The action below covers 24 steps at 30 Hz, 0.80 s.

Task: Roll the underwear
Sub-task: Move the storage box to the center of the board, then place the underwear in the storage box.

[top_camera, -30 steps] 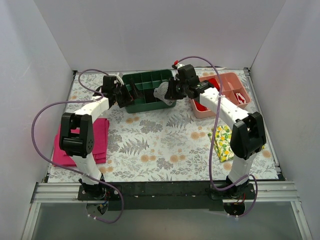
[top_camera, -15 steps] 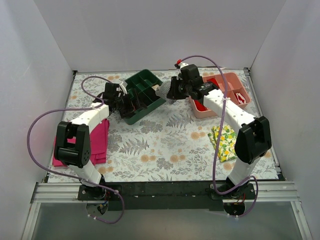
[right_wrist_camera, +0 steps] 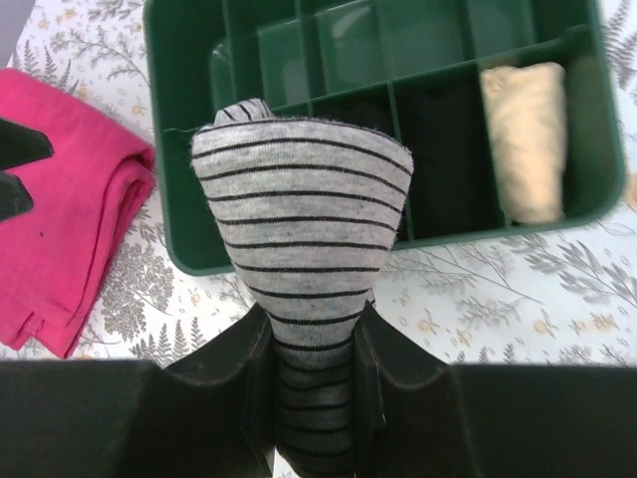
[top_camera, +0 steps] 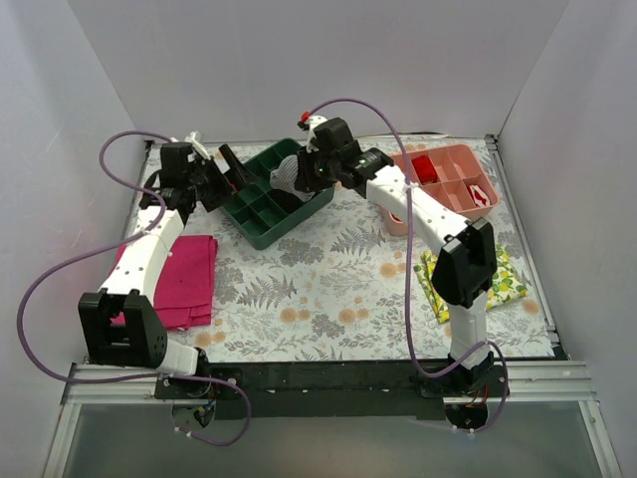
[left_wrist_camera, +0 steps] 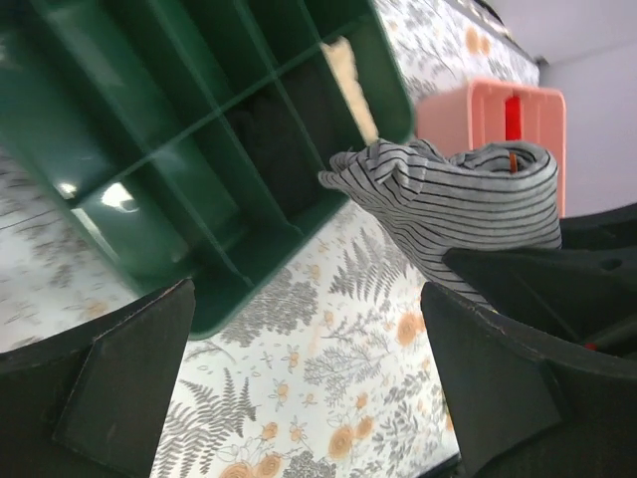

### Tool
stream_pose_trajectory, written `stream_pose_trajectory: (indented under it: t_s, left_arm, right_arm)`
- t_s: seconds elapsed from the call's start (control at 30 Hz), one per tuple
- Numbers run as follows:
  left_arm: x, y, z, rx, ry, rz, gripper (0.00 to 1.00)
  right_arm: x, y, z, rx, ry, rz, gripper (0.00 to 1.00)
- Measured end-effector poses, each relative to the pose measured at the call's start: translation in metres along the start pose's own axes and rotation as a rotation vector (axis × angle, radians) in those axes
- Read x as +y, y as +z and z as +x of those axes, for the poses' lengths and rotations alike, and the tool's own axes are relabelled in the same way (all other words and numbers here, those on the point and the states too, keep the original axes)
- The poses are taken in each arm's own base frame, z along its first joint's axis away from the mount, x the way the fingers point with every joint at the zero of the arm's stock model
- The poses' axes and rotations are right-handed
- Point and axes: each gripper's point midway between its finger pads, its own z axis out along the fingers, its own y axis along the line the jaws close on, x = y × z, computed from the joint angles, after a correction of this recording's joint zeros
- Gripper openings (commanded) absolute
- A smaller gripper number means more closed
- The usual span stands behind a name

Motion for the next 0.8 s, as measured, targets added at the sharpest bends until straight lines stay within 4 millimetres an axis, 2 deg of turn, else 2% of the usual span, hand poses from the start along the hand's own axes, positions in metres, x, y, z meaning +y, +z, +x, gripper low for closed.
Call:
stream_pose_trajectory:
  t_s: [0.1, 0.2, 0.3, 0.4, 0.5, 0.6, 0.8]
  left_arm:
    - [0.024, -0.017, -0.014, -0.06, -0.046, -0.057, 0.98]
    - [0.051, -0.036, -0.025, -0.109, -0.102, -0.114, 0.98]
    - [0.075, -0.049, -0.032, -0.145, -0.145, -0.158, 0.98]
    - [0.092, -0.057, -0.031, -0.155, -0.181, -0.186, 0.98]
    - [0.099, -0.058, -0.027, -0.143, -0.197, -0.192, 0.98]
    - [0.099, -0.058, -0.024, -0.131, -0.2, -0.18, 0.98]
    - [0.098, -0.057, -0.02, -0.116, -0.206, -0.165, 0.98]
  right_arm:
    - [0.017, 0.02, -0.004, 0.011, -0.036, -0.02, 0.01]
    - [0.026, 0.039, 0.002, 0.04, -0.062, -0.021, 0.01]
    - [0.025, 0.058, 0.013, 0.08, -0.074, -0.005, 0.01]
    - [0.02, 0.072, 0.023, 0.106, -0.098, 0.029, 0.01]
    - [0.013, 0.08, 0.03, 0.122, -0.131, 0.074, 0.01]
    - [0.016, 0.084, 0.038, 0.136, -0.167, 0.098, 0.01]
    - [0.033, 0.09, 0.047, 0.144, -0.233, 0.102, 0.01]
